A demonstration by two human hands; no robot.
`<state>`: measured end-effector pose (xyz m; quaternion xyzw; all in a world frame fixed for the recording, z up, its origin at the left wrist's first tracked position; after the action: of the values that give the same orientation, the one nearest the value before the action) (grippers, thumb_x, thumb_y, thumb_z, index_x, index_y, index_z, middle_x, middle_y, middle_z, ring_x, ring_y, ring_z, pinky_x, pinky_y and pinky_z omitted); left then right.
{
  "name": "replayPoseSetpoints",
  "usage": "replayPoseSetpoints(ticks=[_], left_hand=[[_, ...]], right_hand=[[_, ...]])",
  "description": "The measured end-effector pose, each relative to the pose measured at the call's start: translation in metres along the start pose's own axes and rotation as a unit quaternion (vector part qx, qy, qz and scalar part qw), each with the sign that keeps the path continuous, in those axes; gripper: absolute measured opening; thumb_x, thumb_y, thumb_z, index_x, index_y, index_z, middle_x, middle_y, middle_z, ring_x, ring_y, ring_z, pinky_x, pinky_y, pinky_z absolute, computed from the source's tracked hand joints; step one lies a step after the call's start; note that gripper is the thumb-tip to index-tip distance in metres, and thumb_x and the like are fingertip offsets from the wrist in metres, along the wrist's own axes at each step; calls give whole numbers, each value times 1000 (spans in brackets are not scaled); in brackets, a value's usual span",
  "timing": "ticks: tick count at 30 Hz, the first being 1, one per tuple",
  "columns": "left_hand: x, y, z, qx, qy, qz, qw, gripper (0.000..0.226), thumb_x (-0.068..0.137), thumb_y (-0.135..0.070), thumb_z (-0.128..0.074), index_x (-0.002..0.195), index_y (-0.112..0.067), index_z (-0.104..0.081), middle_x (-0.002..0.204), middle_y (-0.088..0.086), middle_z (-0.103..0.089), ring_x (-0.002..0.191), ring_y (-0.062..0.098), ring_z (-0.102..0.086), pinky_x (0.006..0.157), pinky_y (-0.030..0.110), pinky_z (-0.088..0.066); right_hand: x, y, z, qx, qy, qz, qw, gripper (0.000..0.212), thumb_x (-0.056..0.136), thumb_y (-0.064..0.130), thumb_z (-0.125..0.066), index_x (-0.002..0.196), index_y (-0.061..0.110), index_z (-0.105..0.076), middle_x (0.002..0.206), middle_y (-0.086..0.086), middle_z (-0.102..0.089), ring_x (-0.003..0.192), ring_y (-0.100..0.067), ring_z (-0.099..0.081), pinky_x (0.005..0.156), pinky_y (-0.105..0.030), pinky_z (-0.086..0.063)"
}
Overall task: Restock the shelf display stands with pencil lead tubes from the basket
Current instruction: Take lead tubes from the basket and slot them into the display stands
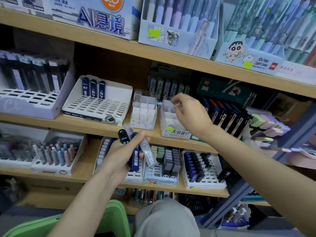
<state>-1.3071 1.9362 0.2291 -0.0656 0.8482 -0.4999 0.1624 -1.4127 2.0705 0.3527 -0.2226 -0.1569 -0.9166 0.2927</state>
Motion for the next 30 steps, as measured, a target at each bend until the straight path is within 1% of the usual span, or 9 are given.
replayPoseSetpoints(ticks=[2,5,9,11,18,22,25,27,30], left_hand=[[0,-1,-3,-6,-1,-6,1000,13,81,-24,-69,75,-13,-71,80,4,-73,53,9,-50,46,16,-47],[-1,-2,-7,-18,-1,-12,1000,14,84,-25,-67,89,-11,-68,80,1,-73,51,4,-53,48,15,-47],[-1,-2,-11,-21,1,-12,1000,15,85,-24,-67,93,-11,-67,79,0,-73,51,3,-54,47,15,-47],[0,-1,-11,-16,2,-10,1000,14,84,-24,-67,91,-12,-67,81,1,-73,58,7,-54,48,15,-48],[4,3,-10,-7,2,-5,1000,13,83,-24,-68,87,-12,-68,84,2,-74,69,11,-55,51,16,-49],[7,5,-6,-3,6,-6,1000,14,83,-24,-67,90,-11,-68,88,3,-75,79,15,-59,53,16,-50],[11,6,0,-6,1,-4,1000,13,83,-25,-68,89,-14,-70,91,3,-75,85,20,-57,56,19,-51],[14,7,3,-12,-2,0,1000,10,83,-25,-69,84,-15,-71,90,3,-75,85,21,-56,60,22,-48],[17,7,5,-20,0,0,1000,10,83,-23,-68,88,-14,-69,89,2,-75,86,19,-59,60,22,-48]], right_hand=[[-17,16,0,135,16,-16,991,18,97,15,-48,111,14,-59,95,7,-57,80,-8,-56,72,-25,-50],[-36,34,-10,154,58,3,986,17,96,21,-51,112,19,-57,94,11,-56,82,-5,-56,73,-22,-49],[-15,-1,-10,-3,24,-6,1000,33,94,4,-49,127,10,-50,121,-5,-55,110,-20,-50,90,-32,-43],[3,-29,-11,-101,40,-31,994,40,92,1,-50,131,8,-49,129,-11,-51,118,-26,-44,89,-34,-39],[35,-36,-27,-303,133,0,943,24,90,4,-55,111,13,-63,108,-10,-64,106,-28,-52,87,-32,-35],[47,-41,-15,-221,151,-30,963,21,90,10,-58,110,14,-63,110,-10,-64,102,-31,-58,78,-32,-43],[53,-53,-11,-133,177,-62,973,24,84,10,-66,108,11,-62,104,-9,-68,100,-28,-61,81,-33,-48],[55,-60,-14,-89,204,-82,972,22,85,4,-65,106,8,-61,95,-7,-69,97,-23,-63,80,-29,-49],[60,-62,-17,-34,198,-106,974,19,91,-4,-50,104,4,-61,92,-11,-66,87,-20,-65,64,-13,-46]])
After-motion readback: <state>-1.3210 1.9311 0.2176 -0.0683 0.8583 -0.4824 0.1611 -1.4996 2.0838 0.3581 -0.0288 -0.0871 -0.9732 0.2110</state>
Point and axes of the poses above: each hand's wrist, its own x-axis towards the middle knuckle, its own z-axis out of the back of the hand, y = z × x, the point moved 8 cm from there along x, towards the middle knuckle
